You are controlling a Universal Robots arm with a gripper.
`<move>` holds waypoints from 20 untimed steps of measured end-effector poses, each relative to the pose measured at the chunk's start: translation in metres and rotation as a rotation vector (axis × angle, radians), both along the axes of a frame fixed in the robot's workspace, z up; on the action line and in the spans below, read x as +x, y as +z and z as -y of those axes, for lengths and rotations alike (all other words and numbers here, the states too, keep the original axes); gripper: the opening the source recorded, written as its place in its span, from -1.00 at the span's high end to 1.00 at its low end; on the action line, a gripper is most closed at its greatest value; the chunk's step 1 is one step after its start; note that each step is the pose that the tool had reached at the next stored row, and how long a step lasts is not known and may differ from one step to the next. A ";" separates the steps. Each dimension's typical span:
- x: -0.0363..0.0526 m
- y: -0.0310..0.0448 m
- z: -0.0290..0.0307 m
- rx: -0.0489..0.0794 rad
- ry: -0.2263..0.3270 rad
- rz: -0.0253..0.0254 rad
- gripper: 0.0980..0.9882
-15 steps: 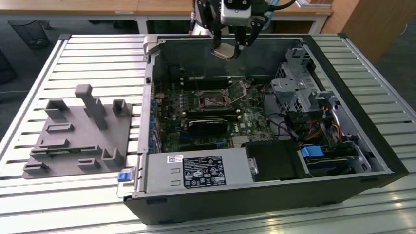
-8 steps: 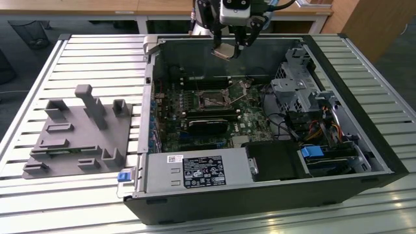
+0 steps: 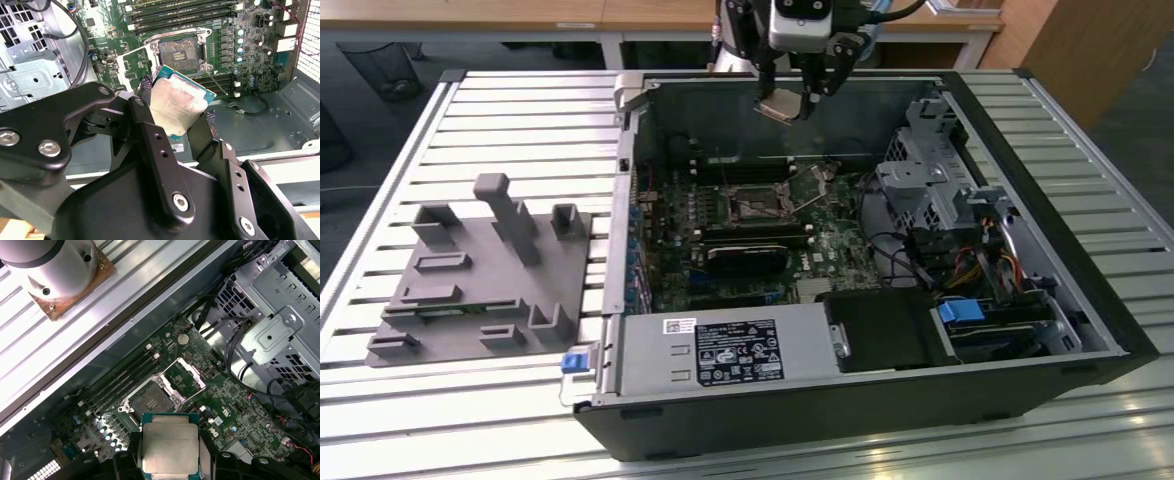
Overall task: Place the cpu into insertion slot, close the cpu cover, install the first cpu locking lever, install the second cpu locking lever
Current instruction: 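Place the cpu into insertion slot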
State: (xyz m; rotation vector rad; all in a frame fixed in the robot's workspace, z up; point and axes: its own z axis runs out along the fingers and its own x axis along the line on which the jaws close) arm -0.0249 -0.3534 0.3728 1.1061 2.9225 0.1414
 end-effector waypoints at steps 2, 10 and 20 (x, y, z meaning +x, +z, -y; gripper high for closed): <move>0.0000 0.0000 0.0000 0.000 -0.005 0.0001 0.00; 0.0000 0.0000 0.0000 0.000 -0.024 0.0000 0.00; 0.0000 -0.0001 0.0000 0.000 -0.047 0.0000 0.00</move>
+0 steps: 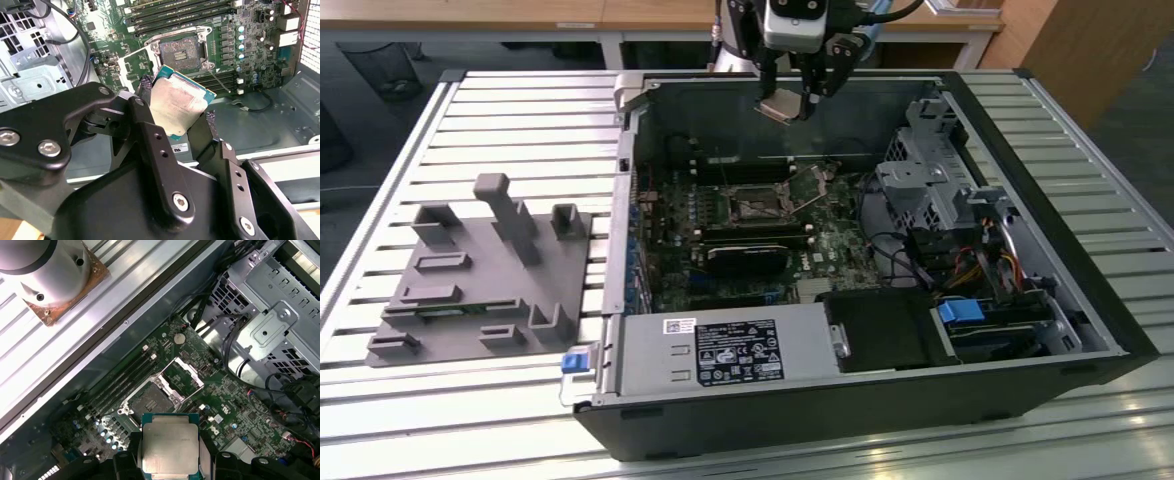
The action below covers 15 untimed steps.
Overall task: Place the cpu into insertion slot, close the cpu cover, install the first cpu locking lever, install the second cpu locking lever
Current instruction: 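Place the cpu into insertion slot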
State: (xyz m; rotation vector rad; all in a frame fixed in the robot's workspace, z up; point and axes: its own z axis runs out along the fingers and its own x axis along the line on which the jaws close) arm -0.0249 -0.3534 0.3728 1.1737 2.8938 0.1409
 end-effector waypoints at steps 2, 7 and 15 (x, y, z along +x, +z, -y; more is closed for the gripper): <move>0.0000 0.0000 0.0000 0.000 -0.005 0.0000 0.00; 0.0000 0.0000 0.0000 0.000 -0.017 0.0001 0.00; 0.0000 -0.0001 0.0000 0.000 -0.036 0.0000 0.00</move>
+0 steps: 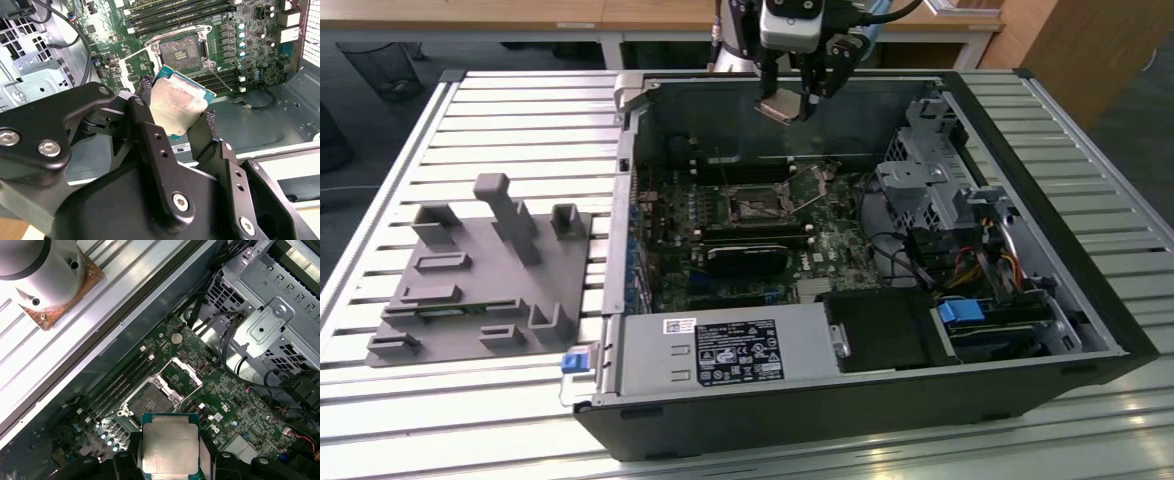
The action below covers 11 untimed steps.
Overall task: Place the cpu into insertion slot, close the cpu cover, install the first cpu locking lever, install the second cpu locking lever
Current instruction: 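Place the cpu into insertion slot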
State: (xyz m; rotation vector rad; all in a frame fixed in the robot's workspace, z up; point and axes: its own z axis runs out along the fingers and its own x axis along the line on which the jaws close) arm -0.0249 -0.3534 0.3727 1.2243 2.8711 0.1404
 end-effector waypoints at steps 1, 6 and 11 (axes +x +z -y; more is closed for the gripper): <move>0.0000 0.0000 0.0000 0.000 -0.004 0.0000 0.00; 0.0000 0.0000 0.0000 0.000 -0.015 0.0000 0.00; 0.0000 -0.0001 0.0000 0.000 -0.027 0.0000 0.00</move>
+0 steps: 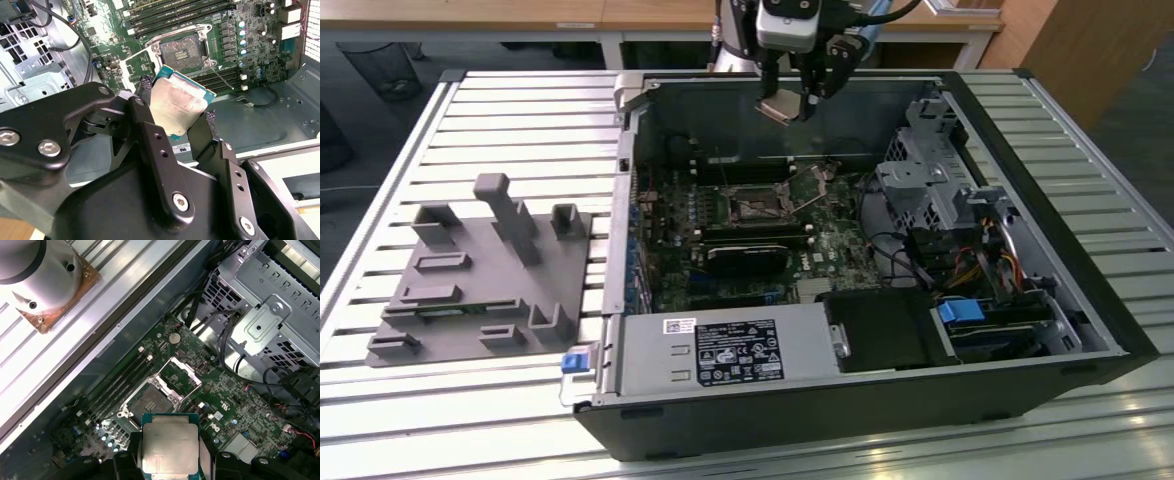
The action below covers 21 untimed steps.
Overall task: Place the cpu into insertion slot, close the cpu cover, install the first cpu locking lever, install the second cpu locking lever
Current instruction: 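Place the cpu into insertion slot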
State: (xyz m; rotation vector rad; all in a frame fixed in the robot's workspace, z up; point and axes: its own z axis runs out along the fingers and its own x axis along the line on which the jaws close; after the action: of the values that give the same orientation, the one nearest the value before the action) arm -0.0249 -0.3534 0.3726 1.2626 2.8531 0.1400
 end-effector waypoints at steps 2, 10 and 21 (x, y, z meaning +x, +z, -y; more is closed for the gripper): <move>0.0000 0.0000 0.0000 0.000 -0.005 0.0000 0.00; 0.0000 -0.0001 0.0000 0.000 -0.025 0.0000 0.00; 0.0000 -0.0001 0.0000 0.000 -0.051 0.0000 0.00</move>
State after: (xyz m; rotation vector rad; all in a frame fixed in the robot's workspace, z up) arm -0.0249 -0.3534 0.3725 1.3341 2.8179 0.1390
